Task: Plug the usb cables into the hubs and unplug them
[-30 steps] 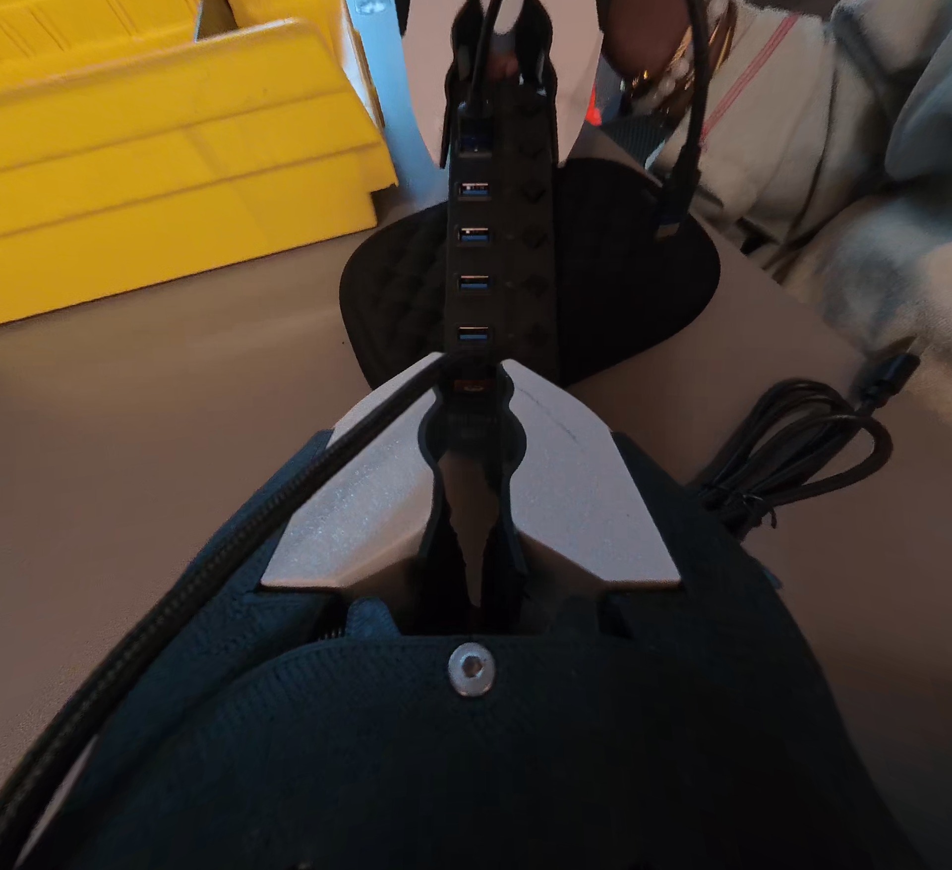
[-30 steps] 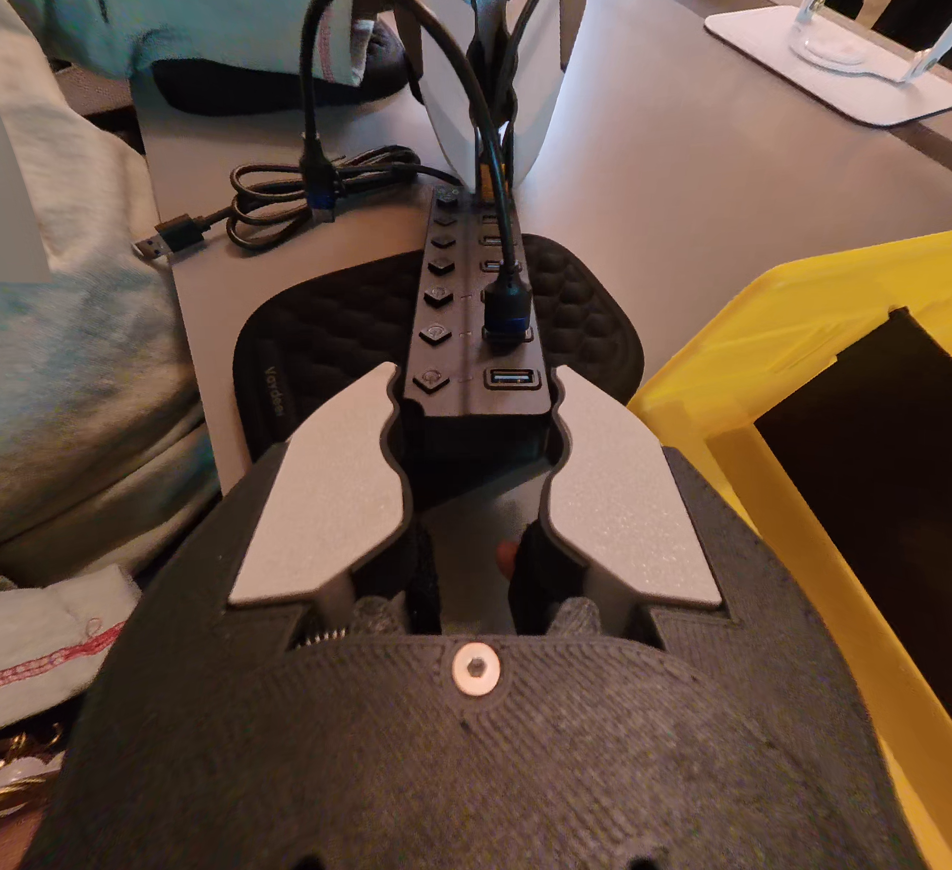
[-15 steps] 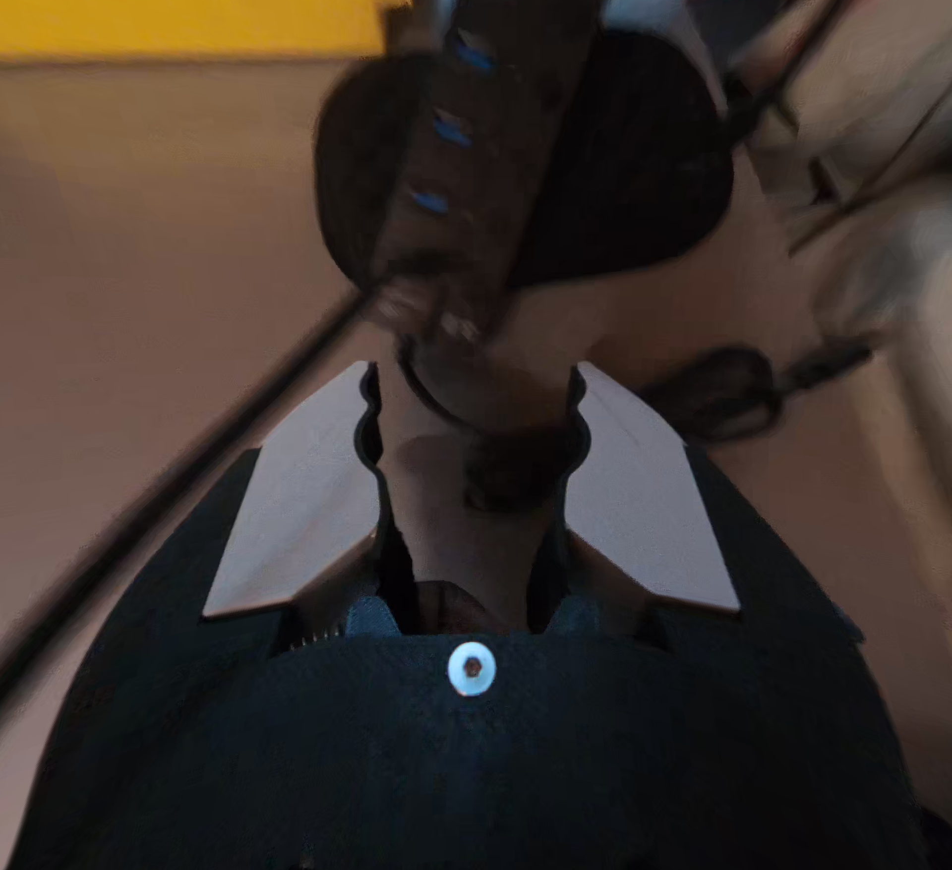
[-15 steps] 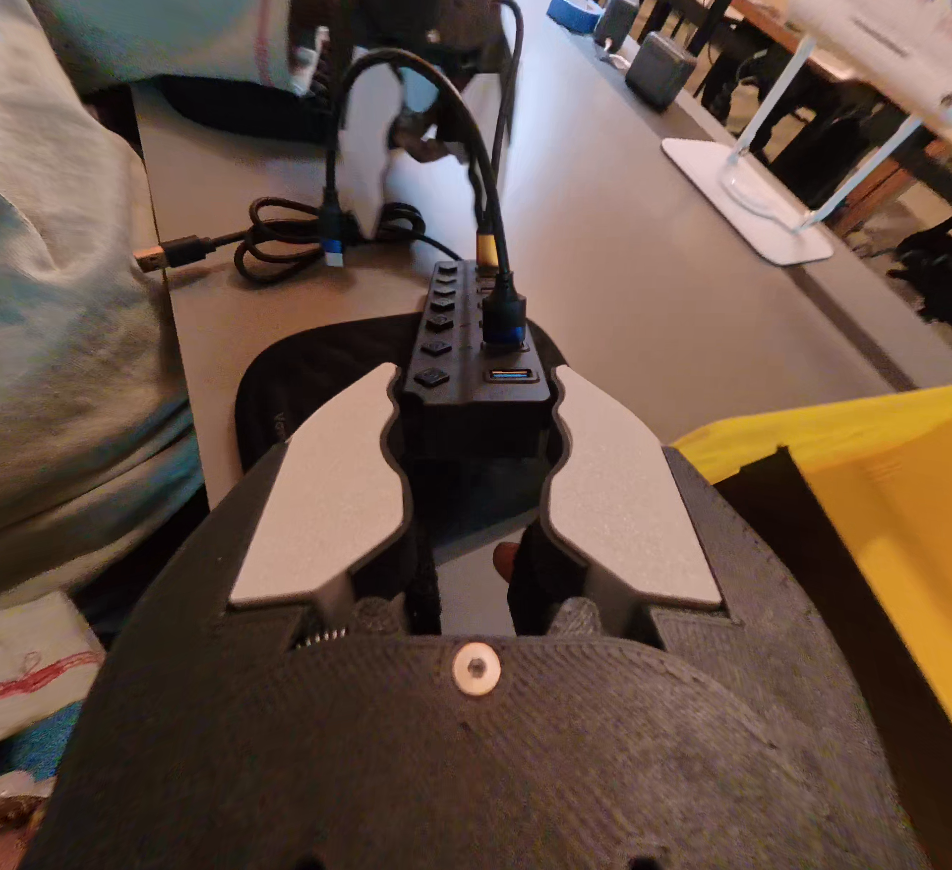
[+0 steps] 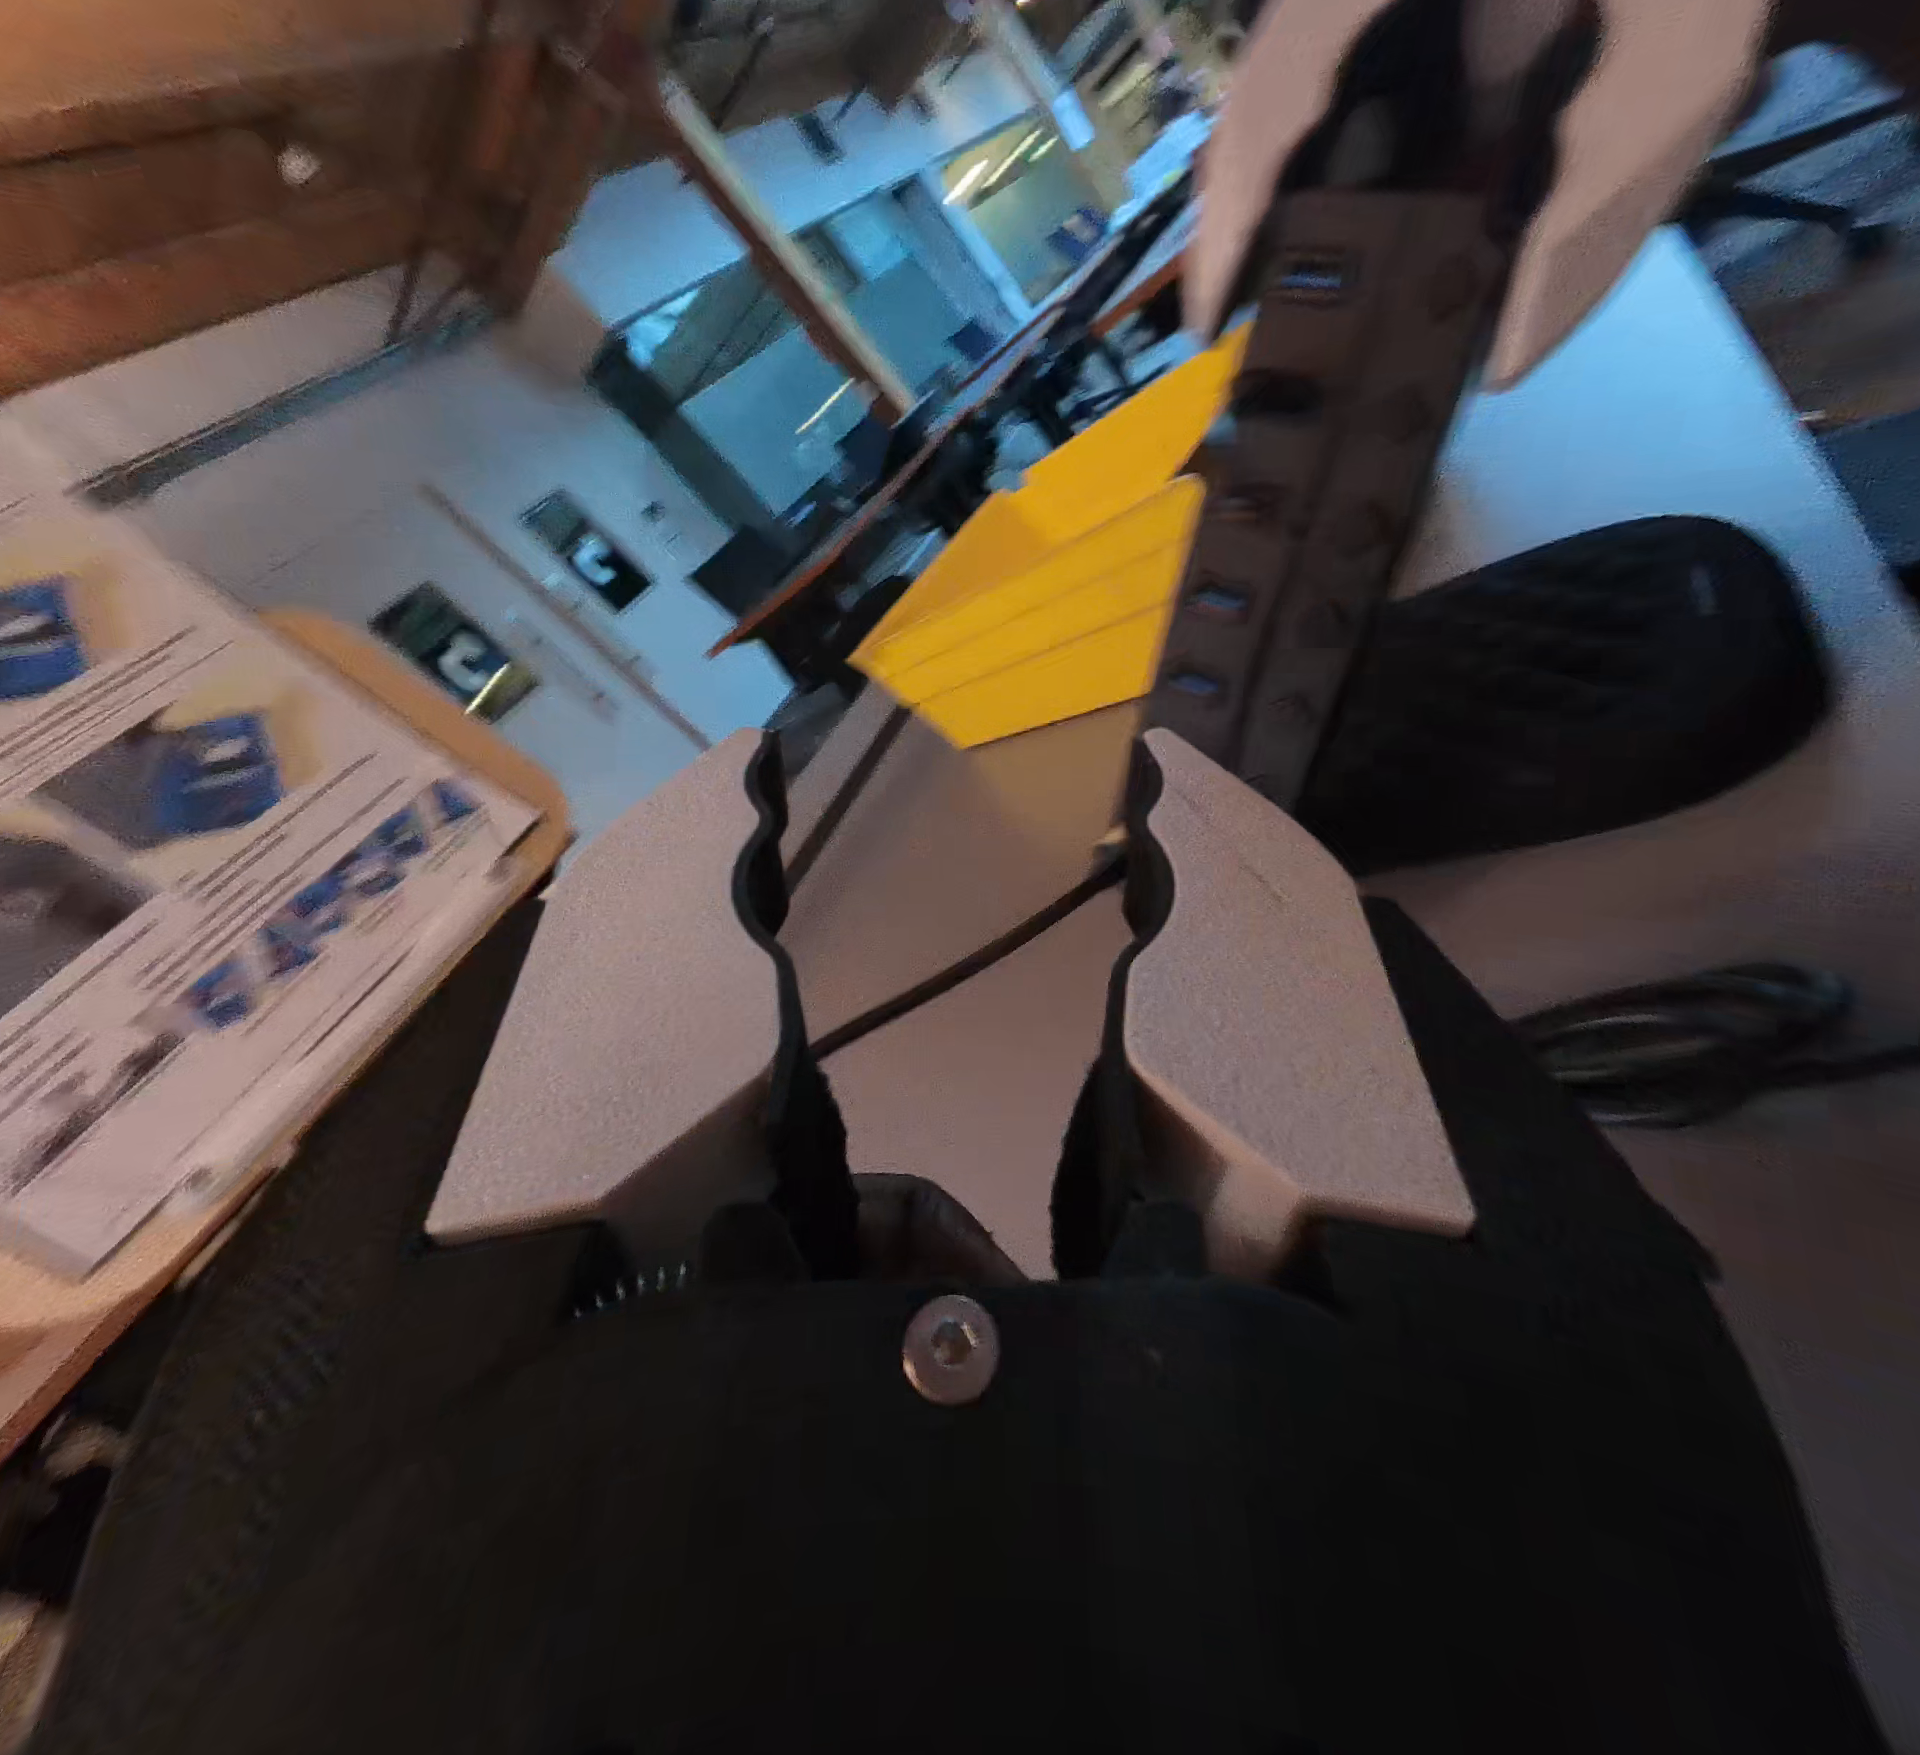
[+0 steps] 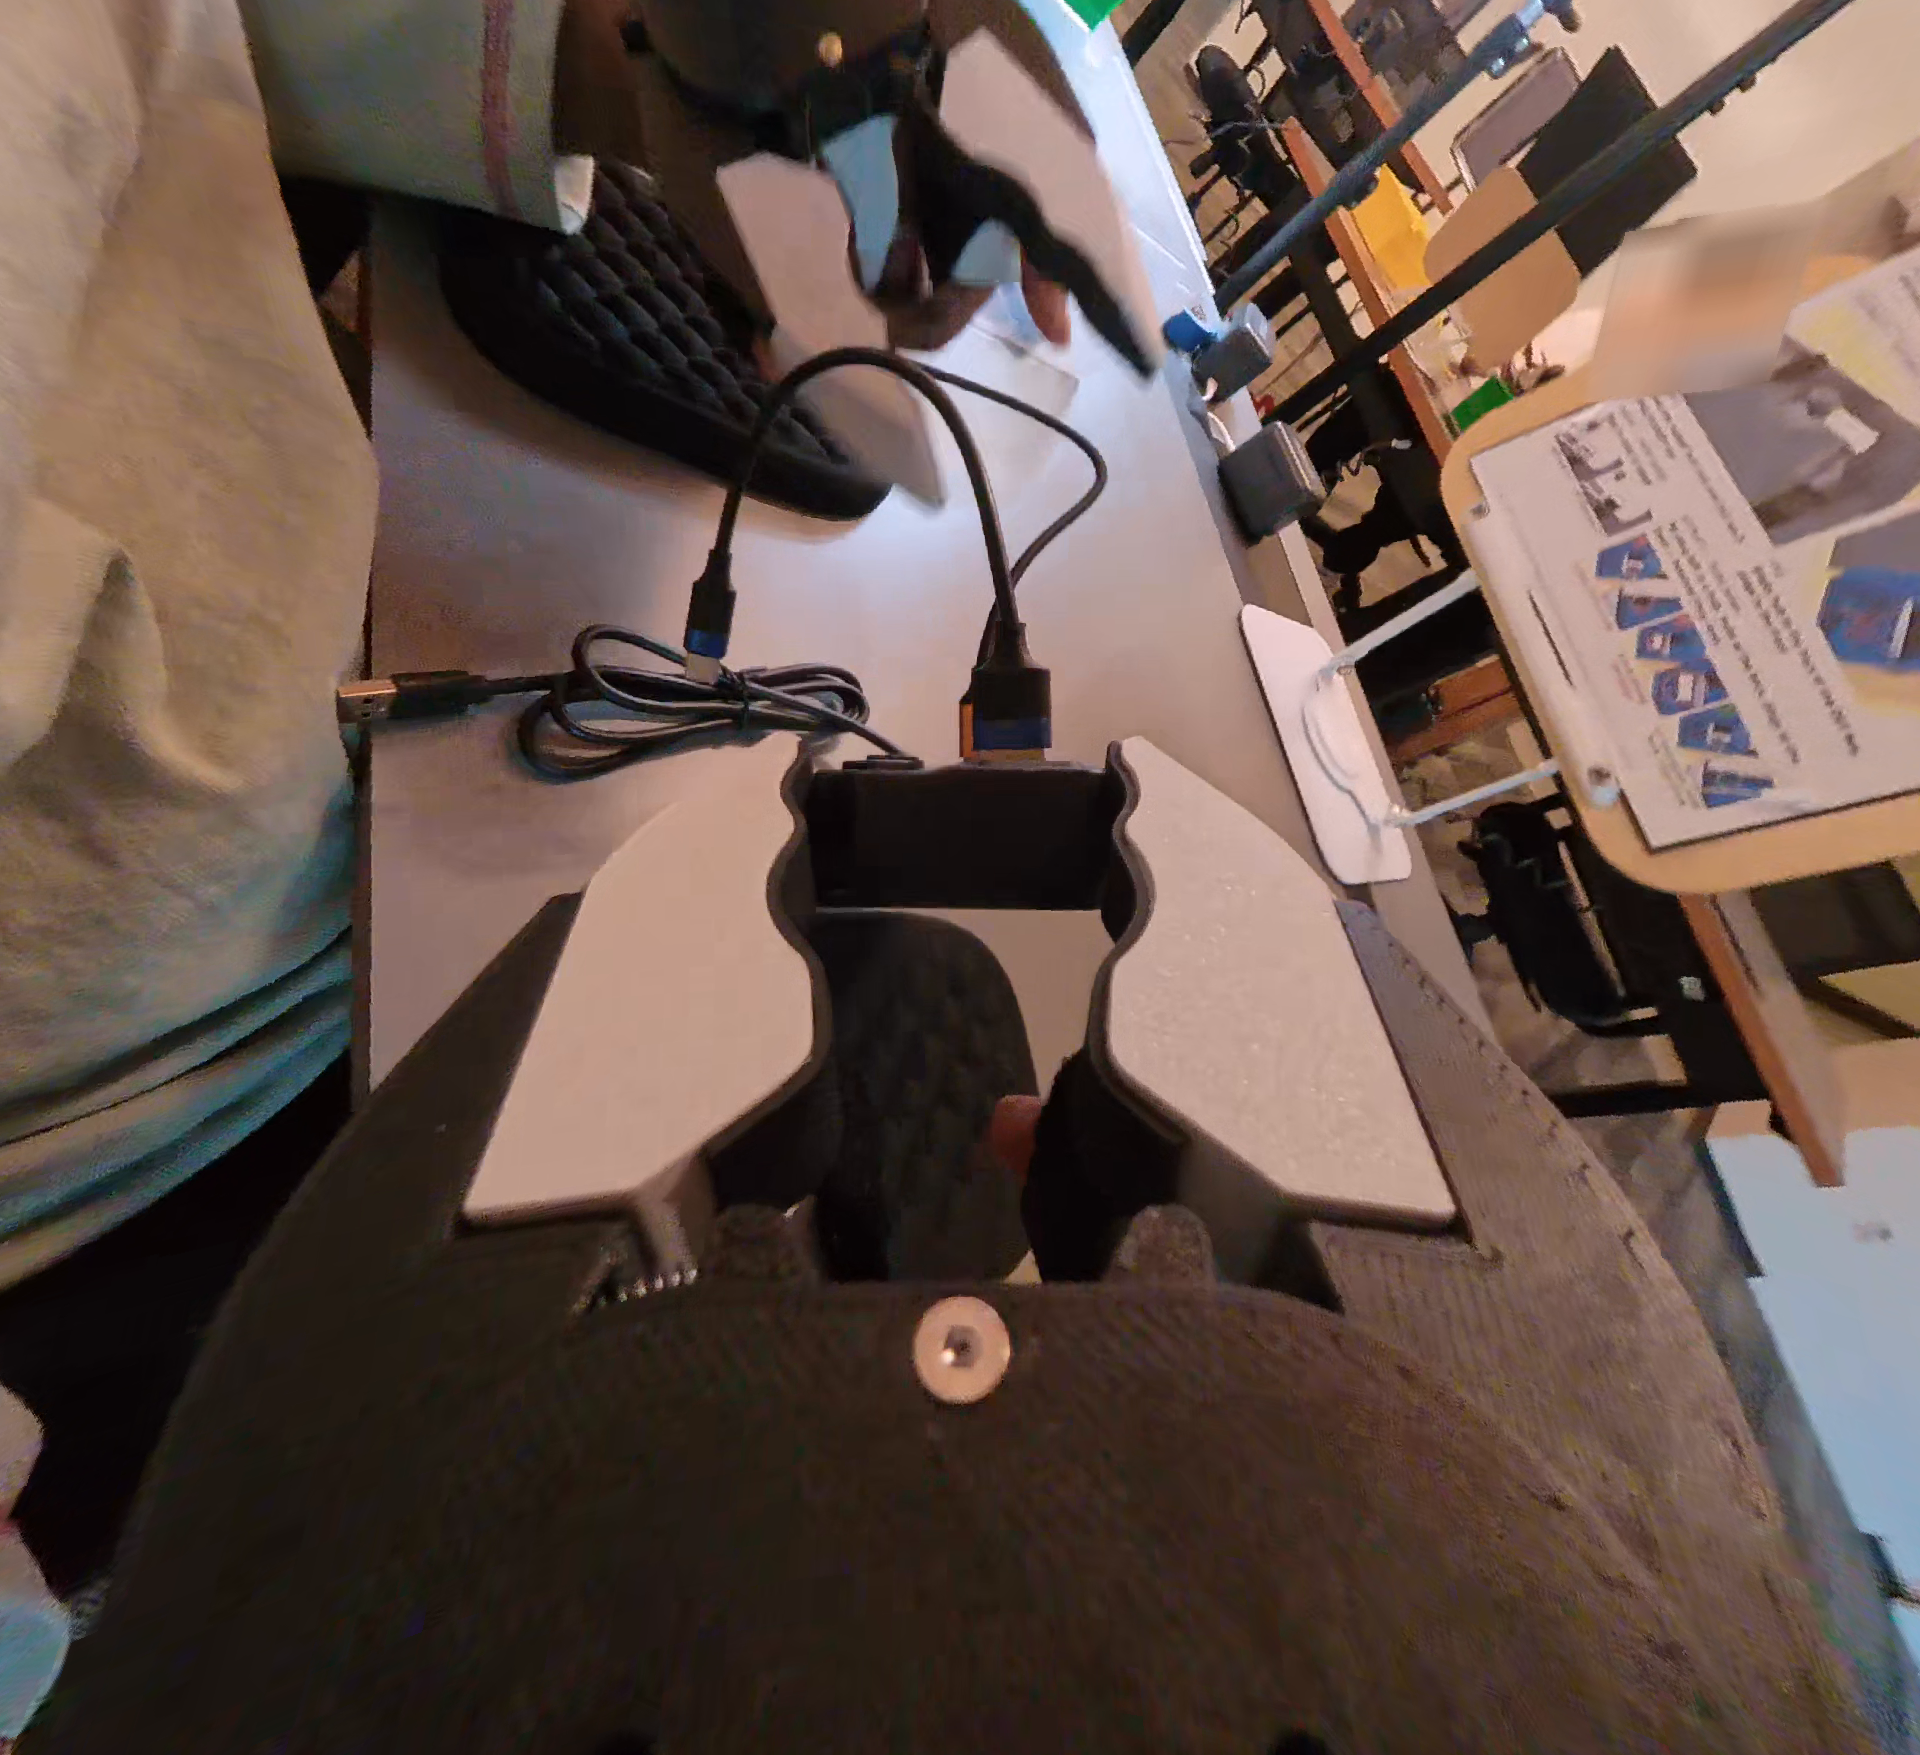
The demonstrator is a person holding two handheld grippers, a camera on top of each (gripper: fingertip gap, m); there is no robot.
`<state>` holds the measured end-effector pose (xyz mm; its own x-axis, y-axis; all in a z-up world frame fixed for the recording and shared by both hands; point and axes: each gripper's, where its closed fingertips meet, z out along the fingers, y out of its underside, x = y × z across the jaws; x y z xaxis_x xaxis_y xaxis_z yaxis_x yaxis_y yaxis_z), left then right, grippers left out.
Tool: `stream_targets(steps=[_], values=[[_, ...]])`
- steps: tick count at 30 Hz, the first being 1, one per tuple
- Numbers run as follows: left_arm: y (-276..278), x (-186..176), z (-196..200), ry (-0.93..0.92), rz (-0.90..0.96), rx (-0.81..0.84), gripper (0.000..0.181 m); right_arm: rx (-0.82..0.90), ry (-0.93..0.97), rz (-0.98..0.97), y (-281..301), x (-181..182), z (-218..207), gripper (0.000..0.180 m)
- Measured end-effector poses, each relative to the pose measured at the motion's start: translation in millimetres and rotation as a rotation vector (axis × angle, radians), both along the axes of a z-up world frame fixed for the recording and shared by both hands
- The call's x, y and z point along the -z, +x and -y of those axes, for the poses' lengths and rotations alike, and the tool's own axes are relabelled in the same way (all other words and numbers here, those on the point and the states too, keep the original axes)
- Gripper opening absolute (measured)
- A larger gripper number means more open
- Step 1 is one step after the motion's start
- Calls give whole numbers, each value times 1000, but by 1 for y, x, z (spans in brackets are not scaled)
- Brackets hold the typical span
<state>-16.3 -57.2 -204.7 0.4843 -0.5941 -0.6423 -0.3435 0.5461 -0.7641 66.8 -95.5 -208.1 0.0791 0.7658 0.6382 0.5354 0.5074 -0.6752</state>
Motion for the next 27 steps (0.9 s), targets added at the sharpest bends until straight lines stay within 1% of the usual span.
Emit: stream_targets(steps=[2, 4, 6, 8, 10, 12, 14, 15, 16, 18, 19, 21, 23, 25, 27], values=[[26, 17, 8, -9, -57, 57, 67, -25, 41, 26, -10, -3, 7, 54], [48, 35, 10, -16, -150, 89, 77, -52, 83, 55, -20, -6, 15, 54], [64, 41, 9, 13, -187, 91, 82, -79, 132, 91, -31, -6, 23, 54], [76, 37, 4, 79, -200, 65, 79, -120, 164, 109, -44, -7, 32, 53], [83, 38, 4, 122, -246, 62, 61, -138, 195, 124, -53, -6, 35, 53], [78, 35, -1, 85, -219, 20, 59, -139, 216, 80, -57, -11, 32, 54], [66, 23, -6, 73, -131, -30, 59, -155, 248, -85, -61, -30, 28, 57], [57, 14, -8, 50, -57, -60, 59, -184, 257, -176, -62, -41, 30, 62], [45, 3, -10, 23, 38, -85, 59, -215, 263, -277, -63, -52, 32, 69], [14, -23, -14, -17, 273, -120, 59, -247, 252, -453, -63, -71, 32, 79], [-1, -37, -15, -45, 396, -109, 59, -247, 243, -514, -63, -77, 28, 84], [-30, -61, -11, -116, 635, -39, 60, -206, 236, -568, -65, -78, 15, 97], [-58, -82, -5, -137, 851, 32, 61, -143, 242, -547, -73, -69, -1, 108], [-76, -93, 1, -105, 952, 48, 59, -70, 296, -511, -84, -61, -14, 109], [-82, -100, 7, -66, 984, 40, 58, 5, 392, -490, -96, -58, -22, 103]])
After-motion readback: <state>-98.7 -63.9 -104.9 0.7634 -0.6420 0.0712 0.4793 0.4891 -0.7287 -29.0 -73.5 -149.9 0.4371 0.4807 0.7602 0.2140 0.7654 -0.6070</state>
